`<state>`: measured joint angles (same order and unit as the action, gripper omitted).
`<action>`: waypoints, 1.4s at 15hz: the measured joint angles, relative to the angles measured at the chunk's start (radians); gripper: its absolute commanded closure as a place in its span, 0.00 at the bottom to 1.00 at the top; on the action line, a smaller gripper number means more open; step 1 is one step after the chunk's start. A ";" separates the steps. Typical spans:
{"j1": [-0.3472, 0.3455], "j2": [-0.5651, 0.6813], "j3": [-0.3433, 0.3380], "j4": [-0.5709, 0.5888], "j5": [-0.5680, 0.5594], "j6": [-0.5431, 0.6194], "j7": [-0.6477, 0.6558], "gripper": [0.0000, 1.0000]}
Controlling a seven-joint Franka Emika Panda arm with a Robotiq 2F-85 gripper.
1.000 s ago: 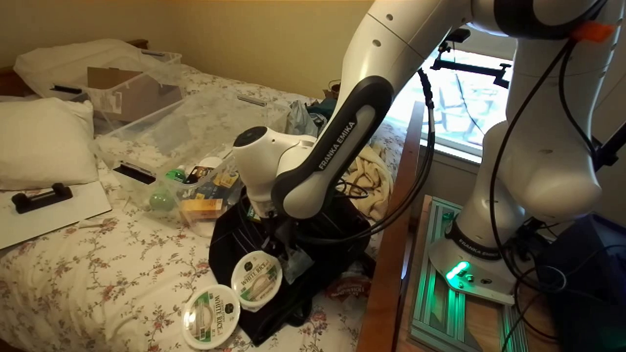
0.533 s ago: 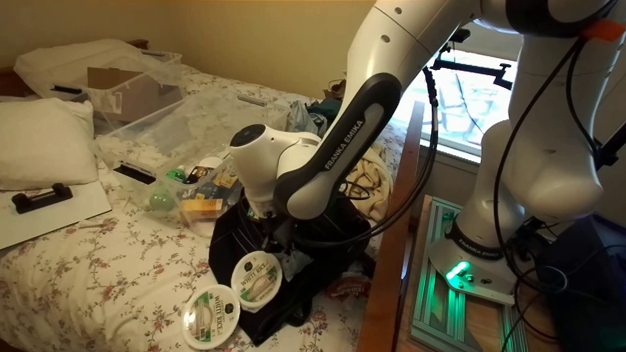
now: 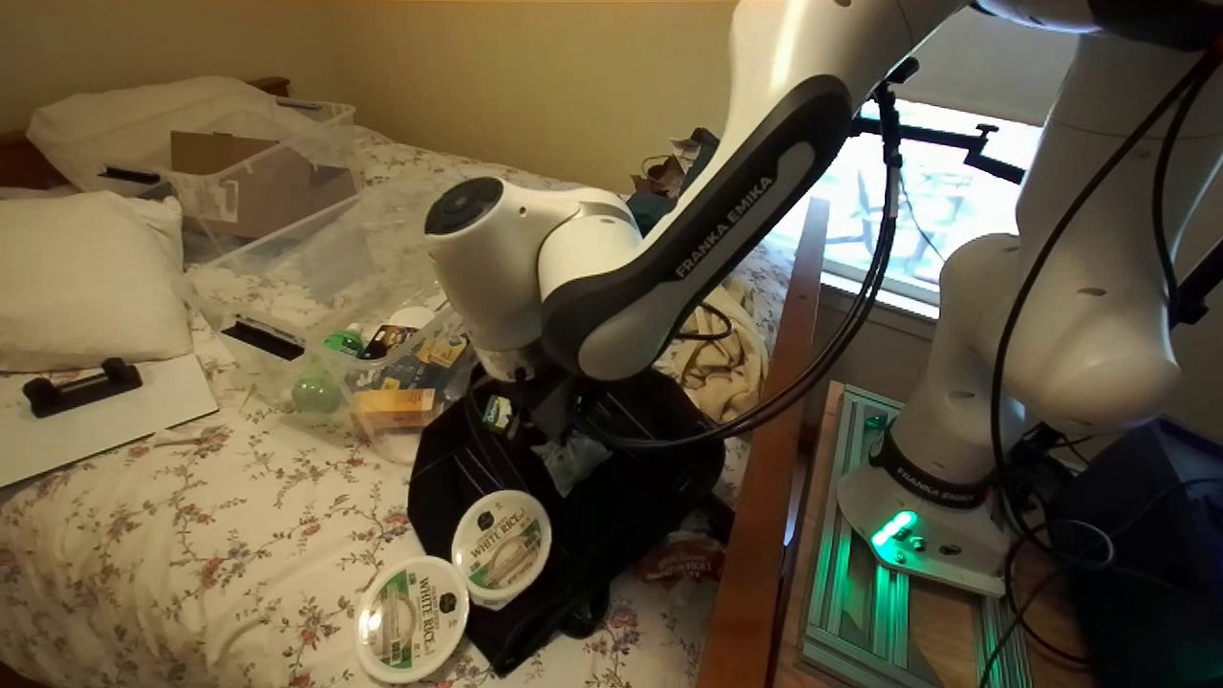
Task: Take the items off the bag
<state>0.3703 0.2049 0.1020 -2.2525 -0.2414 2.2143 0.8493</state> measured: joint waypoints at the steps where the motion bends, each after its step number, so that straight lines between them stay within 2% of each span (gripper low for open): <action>1: -0.001 -0.013 0.001 0.018 -0.025 -0.023 0.000 0.96; 4: -0.007 -0.033 0.004 0.071 -0.042 -0.080 -0.003 0.96; 13: -0.036 -0.035 0.012 0.085 -0.043 -0.084 0.003 0.99; 21: -0.140 -0.060 -0.031 0.219 -0.104 0.053 0.005 0.99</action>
<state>0.2299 0.1446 0.0714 -2.0340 -0.3453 2.2672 0.8547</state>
